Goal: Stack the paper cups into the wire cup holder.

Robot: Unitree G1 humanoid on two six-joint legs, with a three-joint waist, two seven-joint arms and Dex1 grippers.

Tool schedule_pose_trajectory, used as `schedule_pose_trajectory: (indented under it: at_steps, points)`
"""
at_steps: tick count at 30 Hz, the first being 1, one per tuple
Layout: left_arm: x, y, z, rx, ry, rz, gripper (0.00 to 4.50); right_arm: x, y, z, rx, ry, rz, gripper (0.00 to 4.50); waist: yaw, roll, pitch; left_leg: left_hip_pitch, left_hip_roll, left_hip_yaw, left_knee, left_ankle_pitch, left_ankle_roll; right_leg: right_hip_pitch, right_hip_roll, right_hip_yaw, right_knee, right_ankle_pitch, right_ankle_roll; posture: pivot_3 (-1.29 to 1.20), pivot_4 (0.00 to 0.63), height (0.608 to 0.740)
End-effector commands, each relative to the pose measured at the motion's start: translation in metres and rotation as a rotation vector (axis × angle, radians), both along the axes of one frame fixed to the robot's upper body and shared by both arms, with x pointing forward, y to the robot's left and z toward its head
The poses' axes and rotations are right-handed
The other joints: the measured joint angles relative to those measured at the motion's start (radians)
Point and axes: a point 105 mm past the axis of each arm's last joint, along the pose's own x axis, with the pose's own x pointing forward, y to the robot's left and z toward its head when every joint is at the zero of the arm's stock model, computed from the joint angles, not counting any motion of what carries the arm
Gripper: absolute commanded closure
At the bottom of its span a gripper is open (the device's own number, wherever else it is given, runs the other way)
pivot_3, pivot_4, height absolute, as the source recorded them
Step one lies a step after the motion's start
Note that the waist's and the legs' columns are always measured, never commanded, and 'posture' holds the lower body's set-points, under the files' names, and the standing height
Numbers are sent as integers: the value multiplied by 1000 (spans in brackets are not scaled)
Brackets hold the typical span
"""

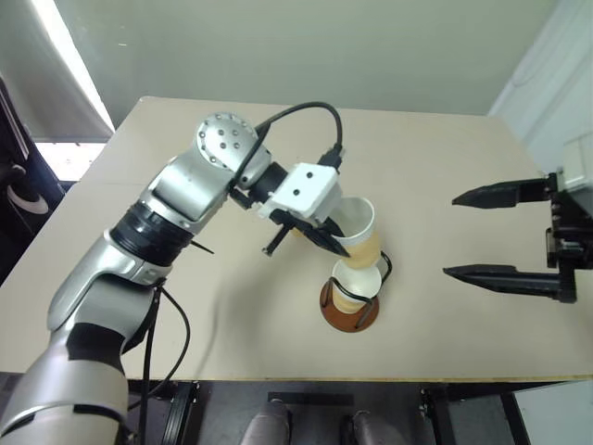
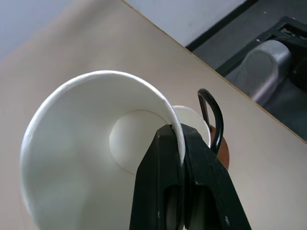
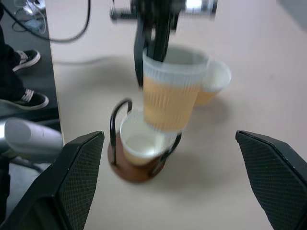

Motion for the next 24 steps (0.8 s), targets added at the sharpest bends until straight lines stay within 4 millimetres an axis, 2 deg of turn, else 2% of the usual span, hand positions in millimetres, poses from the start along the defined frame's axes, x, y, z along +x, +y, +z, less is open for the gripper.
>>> schedule_pose_trajectory:
  at_steps: [1, 7, 17, 24]
  points:
    - [-8, -2, 7, 22, -23, -73, 4500, -3, -1, 17, 21, -63, -24, 15, 1, 0, 0, 0, 0, 0, 0, 0, 0, 0, 0, 0, 0, 0, 0, 0, 150, 740]
    - [-13, -7, 8, 32, -26, -106, 4500, -2, 0, 20, 27, -68, -28, 15, 3, 0, 0, -2, 0, 0, 1, 0, 1, -1, 0, 0, 0, 0, 1, 0, 150, 740]
    - [-13, -14, 39, -40, -106, -120, 4500, 0, 1, 22, 32, -73, -25, 15, 3, 0, 0, -3, 0, 0, 2, -1, 1, -2, 0, 0, 0, 0, 2, 0, 150, 740]
    - [-25, -12, 34, -14, -67, -156, 4500, -1, 2, 22, 29, -61, -17, 15, 3, 0, 0, -5, 0, 0, 2, -1, 1, -3, 0, 0, 0, 0, 2, 0, 150, 740]
